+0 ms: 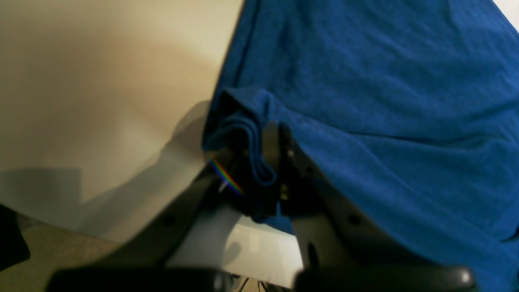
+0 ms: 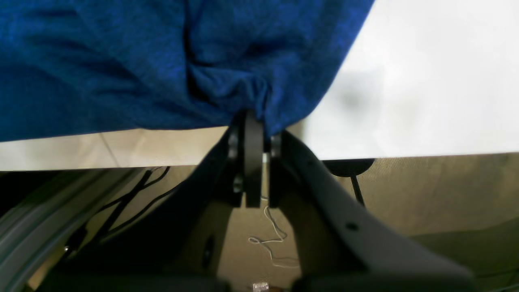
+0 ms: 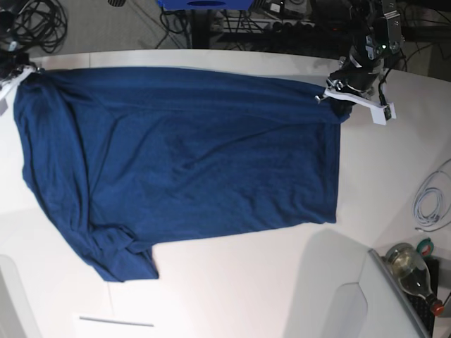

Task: Layout the t-shirt on the table in an organized manner, then fold the t-shirt properly
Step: 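Lift the held shirt edge with both grippers and drag it taut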

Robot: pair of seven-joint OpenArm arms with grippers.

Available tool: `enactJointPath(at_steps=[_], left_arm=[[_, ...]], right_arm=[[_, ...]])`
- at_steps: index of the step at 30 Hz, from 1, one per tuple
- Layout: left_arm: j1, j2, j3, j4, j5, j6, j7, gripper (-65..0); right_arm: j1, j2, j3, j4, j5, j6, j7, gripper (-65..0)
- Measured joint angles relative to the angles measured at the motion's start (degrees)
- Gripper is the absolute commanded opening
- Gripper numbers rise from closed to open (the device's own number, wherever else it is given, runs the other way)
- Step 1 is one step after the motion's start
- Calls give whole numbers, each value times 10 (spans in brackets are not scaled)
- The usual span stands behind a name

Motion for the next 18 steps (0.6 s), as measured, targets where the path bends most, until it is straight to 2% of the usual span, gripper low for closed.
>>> enactJointPath(at_steps=[6,18], left_arm=[[0,-13,2,-4,0,0,0,-650],[50,-7,5,47,0,0,0,-650]], right_arm=[[-3,-1,0,0,0,0,0,-650],[-16,-1,0,56,-2,0,-2,-650]])
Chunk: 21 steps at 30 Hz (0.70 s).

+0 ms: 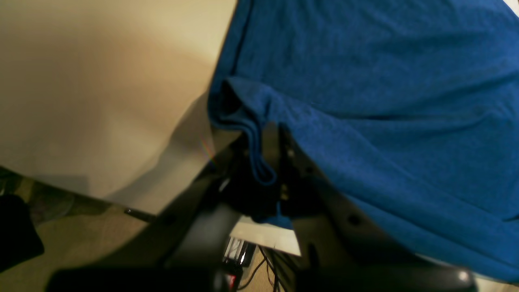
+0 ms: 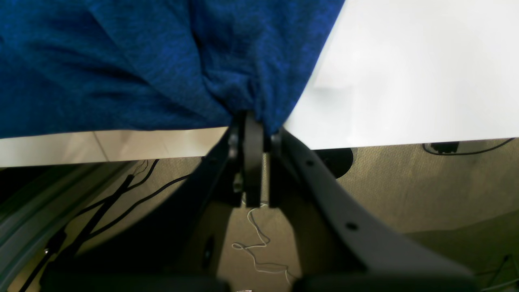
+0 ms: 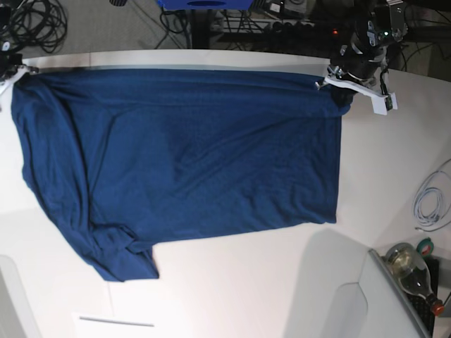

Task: Layout the t-shirt on the table in an organized manner, then fold the t-shirt properly
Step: 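Lift the held shirt edge with both grippers and drag it taut, then lower the shirt edge and release it from both grippers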

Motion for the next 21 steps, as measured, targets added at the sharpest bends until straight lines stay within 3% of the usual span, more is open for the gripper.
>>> enactJointPath(at_steps=[15,17,21], left_arm=[[34,0,-1,-10,0,0,-1,-650],[34,0,-1,-17,0,0,-2,-650],[34,0,-1,-22,0,0,0,-650]], right_arm=[[-10,-1,0,0,0,0,0,-645],[-10,-6,0,0,0,0,0,-600],[-11,-11,0,0,0,0,-2,-399]])
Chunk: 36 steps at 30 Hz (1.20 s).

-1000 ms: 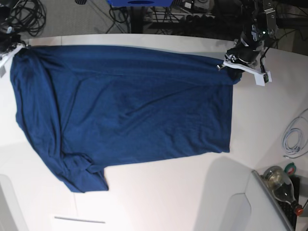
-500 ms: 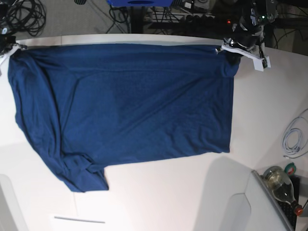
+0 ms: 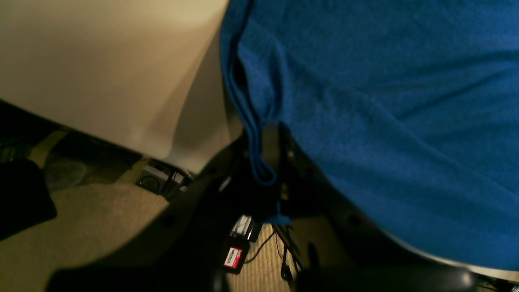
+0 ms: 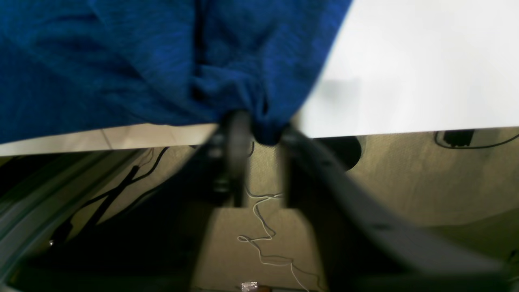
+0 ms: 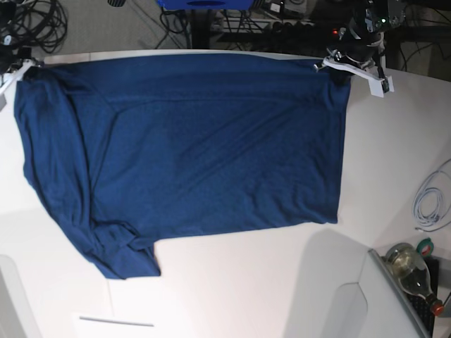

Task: Layout the t-shirt on the table in an organized manner, then fold the t-shirt properly
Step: 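Lower the shirt edge and release it from both grippers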

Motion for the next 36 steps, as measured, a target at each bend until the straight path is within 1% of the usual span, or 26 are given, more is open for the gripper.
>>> enactJointPath(at_steps=[1,2,4,5,7,9,10,14,16,17,18,19,20,21,22,23,25,26,27,28,30,33,36], left_arm=[[0,0,0,0,0,0,0,-650],[0,0,-2,0,0,0,0,-620],[5,0,-4,0,-1,0,0,-508],[7,0,-6,0,0,1,0,-456],[8,2,-18,0,-1,2,1,-392],[6,7,-40,0,0,2,-1,-364],[7,11,-54,0,0,2,-3,-362],[16,21,-104,13,0,5,2,-362],[26,21,-121,43,0,7,2,-377],[23,20,-125,59,0,6,0,-398],[16,20,-125,68,-2,5,-1,-426],[2,19,-122,71,-3,2,0,-474],[-21,19,-114,70,-2,4,3,-548],[-48,17,-103,63,2,6,5,-650],[-74,16,-92,48,0,-1,14,-650],[-102,14,-83,27,-2,-5,29,-650],[-150,8,-68,-38,-5,-8,35,-650],[-172,3,-63,-74,1,-1,37,-650],[-189,-4,-57,-108,11,3,39,-650],[-204,-7,-51,-133,28,3,43,-650],[-232,-6,-40,-161,71,6,40,-650],[-269,0,-21,-185,134,-1,-1,-650],[-288,0,-11,-218,168,-3,-5,-650]], right_arm=[[0,0,1,0,0,0,0,-360],[0,0,2,0,0,0,0,-324],[0,-3,5,0,0,0,0,-275],[0,-7,9,0,0,0,0,-266],[2,-13,28,0,0,0,0,-266],[2,-13,41,8,0,0,-1,-264],[1,-12,47,21,-2,0,-2,-263],[1,-8,69,84,0,0,2,-261],[3,-7,65,100,-2,0,3,-261],[10,-3,53,103,-4,0,-3,-264],[21,4,34,99,-11,0,-9,-267],[36,17,10,87,-12,0,-9,-269],[58,31,-17,68,-8,0,6,-284],[83,43,-43,46,0,0,29,-321],[104,50,-63,26,5,1,49,-374],[119,56,-81,5,7,2,71,-441],[139,64,-106,-38,5,1,83,-582],[147,69,-118,-65,-4,0,87,-639],[155,74,-128,-95,-8,0,90,-650],[165,79,-137,-124,-11,0,97,-641],[188,92,-149,-173,-8,-2,134,-623],[214,111,-161,-229,3,-2,184,-623],[209,126,-162,-273,-7,-2,204,-623]])
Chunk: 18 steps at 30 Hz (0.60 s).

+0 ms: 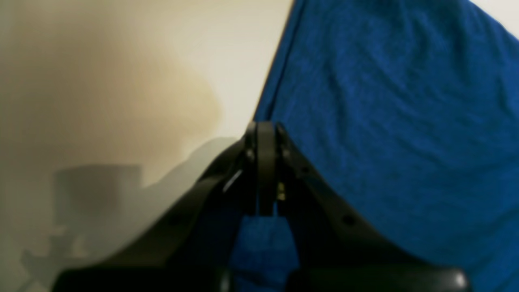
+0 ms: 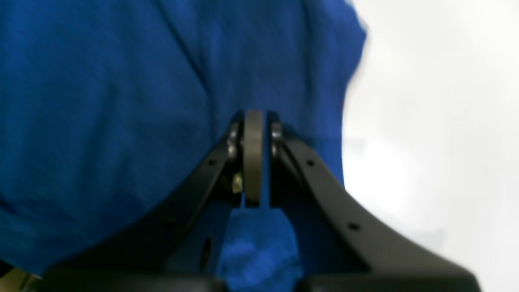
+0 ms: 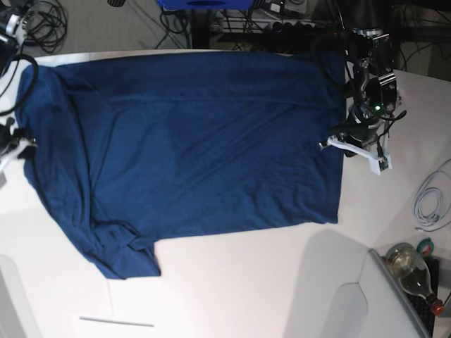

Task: Layout the t-shirt on the table in an organized manner, then fold the t-shirt properly
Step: 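Lower the shirt edge and release it from both grippers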

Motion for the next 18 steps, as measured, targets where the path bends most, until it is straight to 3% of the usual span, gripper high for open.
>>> enactJointPath(at_steps=[8,12,18], left_arm=[[-55,-10,5,-106,8,0,-21,-650],[-70,-10,5,-141,8,-3,-71,-650],[-115,-42,40,-205,4,-4,-86,-650]], right_arm=[[-6,6,0,-57,3,0,24,-623],[-28,7,1,-54,8,0,28,-623],[-43,7,2,-50,13,0,36,-623]])
